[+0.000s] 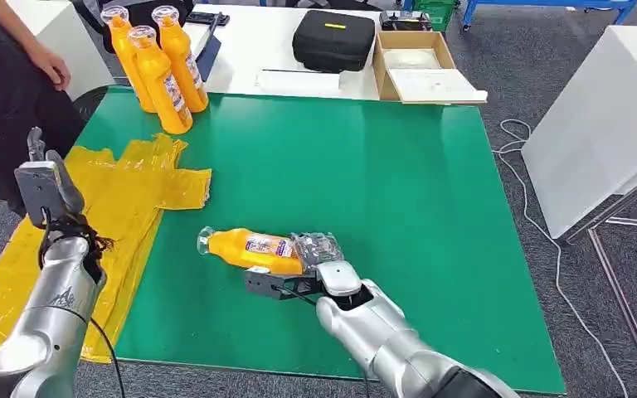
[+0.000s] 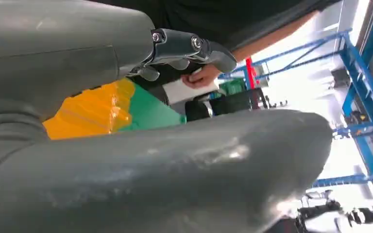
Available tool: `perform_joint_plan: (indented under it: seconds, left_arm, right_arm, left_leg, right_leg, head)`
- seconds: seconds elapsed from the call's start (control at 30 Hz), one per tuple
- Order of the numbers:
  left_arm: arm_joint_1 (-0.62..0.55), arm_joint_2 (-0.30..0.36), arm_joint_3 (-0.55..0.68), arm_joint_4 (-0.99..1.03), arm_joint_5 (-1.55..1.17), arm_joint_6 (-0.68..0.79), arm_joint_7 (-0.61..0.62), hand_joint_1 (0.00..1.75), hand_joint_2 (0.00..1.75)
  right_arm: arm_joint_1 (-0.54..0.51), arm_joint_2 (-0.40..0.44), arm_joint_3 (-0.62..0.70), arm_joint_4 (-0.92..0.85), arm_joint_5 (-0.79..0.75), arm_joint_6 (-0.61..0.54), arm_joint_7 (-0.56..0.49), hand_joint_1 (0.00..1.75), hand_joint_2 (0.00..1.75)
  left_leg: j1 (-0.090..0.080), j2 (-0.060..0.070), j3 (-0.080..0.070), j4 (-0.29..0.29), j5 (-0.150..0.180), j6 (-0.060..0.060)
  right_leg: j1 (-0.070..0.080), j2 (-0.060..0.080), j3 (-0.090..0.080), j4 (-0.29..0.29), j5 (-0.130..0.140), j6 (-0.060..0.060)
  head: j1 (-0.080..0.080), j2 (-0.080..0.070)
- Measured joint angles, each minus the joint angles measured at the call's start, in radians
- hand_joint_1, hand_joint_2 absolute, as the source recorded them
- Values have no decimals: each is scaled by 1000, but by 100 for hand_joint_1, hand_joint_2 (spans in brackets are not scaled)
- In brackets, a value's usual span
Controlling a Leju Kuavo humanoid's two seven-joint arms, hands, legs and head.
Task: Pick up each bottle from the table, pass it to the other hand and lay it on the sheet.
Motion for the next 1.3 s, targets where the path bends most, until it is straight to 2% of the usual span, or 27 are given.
perform_joint_plan:
  seconds: [0.03,0.2,0.33,0.5,0.67,0.9,1.17,1.3]
  left_arm:
    - [0,-2,0,3,-1,-17,4,0,175]
    - [4,-15,-8,8,17,-176,65,0,175]
    - [34,-21,-15,5,103,-348,107,0,175]
    - [96,-25,-38,-28,188,-445,126,0,175]
    - [151,-28,-71,-72,235,-462,132,0,175]
    - [179,-27,-122,-80,358,-561,144,0,175]
    - [215,-28,-231,-133,607,-705,231,0,175]
    - [236,-28,-268,-163,641,-715,243,0,175]
  right_arm:
    - [-1,0,-3,0,-3,-10,-2,175,175]
    - [0,-13,-55,-47,-22,-52,-10,175,175]
    - [12,-47,-121,-216,-24,-35,-27,175,175]
    - [46,-77,-164,-418,-19,19,-27,175,175]
    - [56,-100,-173,-550,-55,29,-27,175,175]
    - [49,-130,-170,-620,-154,7,-27,175,175]
    - [0,-105,-101,-596,-252,-4,-47,175,175]
    - [-19,-93,-71,-573,-265,-6,-51,175,175]
  left_leg:
    - [0,0,0,0,0,0]
    - [0,0,-3,0,2,2]
    - [0,1,-5,0,3,2]
    - [0,1,-6,0,3,2]
    - [0,1,-8,0,3,2]
    - [0,1,-8,0,3,2]
    - [1,1,-8,0,3,2]
    - [1,1,-9,0,3,2]
  right_leg:
    - [0,0,0,0,0,0]
    - [0,0,2,1,1,0]
    - [0,1,0,0,3,-1]
    - [0,1,-1,0,3,-1]
    - [0,1,-3,0,3,-1]
    - [0,1,-3,0,3,-1]
    - [0,1,-3,0,3,-1]
    - [0,1,-3,0,3,-2]
  head:
    - [0,0]
    - [0,0]
    - [0,0]
    - [0,0]
    - [0,0]
    - [0,0]
    - [0,0]
    - [0,0]
